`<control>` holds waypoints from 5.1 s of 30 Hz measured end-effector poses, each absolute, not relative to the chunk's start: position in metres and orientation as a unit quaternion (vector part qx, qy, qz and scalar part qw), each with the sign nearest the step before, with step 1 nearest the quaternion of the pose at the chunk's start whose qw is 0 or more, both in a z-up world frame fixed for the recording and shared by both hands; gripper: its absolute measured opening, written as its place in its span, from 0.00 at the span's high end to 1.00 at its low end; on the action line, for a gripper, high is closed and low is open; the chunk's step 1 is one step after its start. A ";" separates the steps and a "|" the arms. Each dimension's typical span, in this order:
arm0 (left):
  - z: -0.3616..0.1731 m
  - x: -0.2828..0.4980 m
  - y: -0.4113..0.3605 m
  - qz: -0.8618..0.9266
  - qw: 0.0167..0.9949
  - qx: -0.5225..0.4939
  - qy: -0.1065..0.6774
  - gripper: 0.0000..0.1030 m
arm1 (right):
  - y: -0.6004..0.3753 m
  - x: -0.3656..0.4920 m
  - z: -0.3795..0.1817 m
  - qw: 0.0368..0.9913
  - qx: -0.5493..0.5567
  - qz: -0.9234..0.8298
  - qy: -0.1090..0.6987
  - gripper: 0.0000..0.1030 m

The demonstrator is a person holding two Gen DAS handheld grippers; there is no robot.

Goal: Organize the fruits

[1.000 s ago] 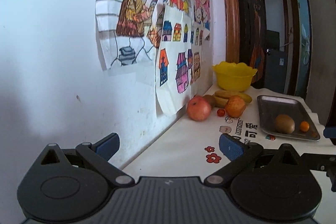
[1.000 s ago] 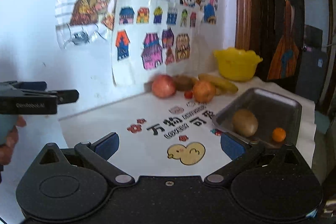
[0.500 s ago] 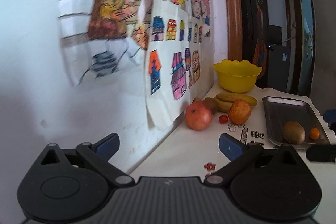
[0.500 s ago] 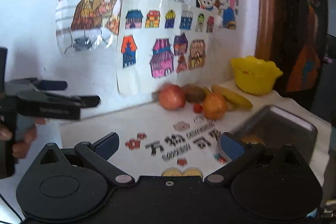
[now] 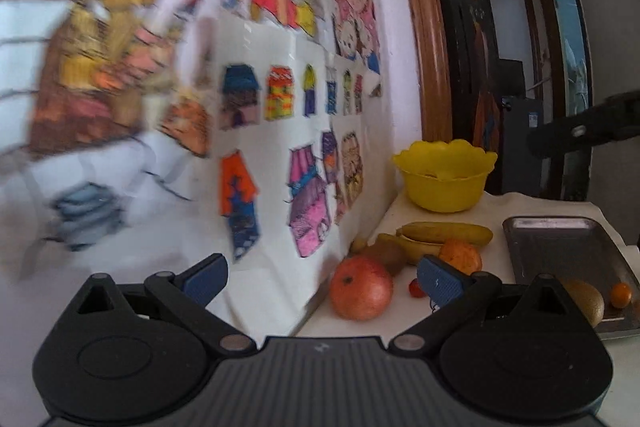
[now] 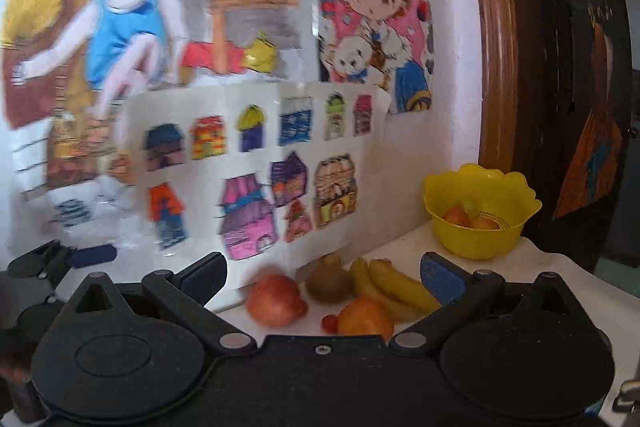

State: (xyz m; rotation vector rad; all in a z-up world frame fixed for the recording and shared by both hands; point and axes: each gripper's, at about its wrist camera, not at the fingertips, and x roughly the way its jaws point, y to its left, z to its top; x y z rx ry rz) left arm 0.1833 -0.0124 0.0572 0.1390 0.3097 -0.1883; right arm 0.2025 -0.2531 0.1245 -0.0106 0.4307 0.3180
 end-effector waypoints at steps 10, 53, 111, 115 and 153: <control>0.017 0.234 -0.040 -0.125 0.968 0.106 0.189 0.00 | -0.259 0.278 0.050 0.936 -0.020 0.178 0.302 0.01; -0.029 0.311 -0.077 -0.144 0.943 0.197 0.225 0.03 | -0.250 0.358 -0.004 0.893 0.016 0.137 0.428 0.17; -0.022 0.257 -0.050 -0.175 0.938 0.111 0.280 0.30 | -0.252 0.287 -0.005 0.883 0.013 0.200 0.425 0.35; -0.023 0.237 -0.046 -0.179 0.938 0.112 0.275 0.30 | -0.250 0.266 -0.006 0.885 0.004 0.215 0.413 0.35; -0.024 0.110 -0.080 -0.229 0.935 0.074 0.259 0.30 | -0.290 0.077 -0.016 0.922 -0.038 0.197 0.331 0.35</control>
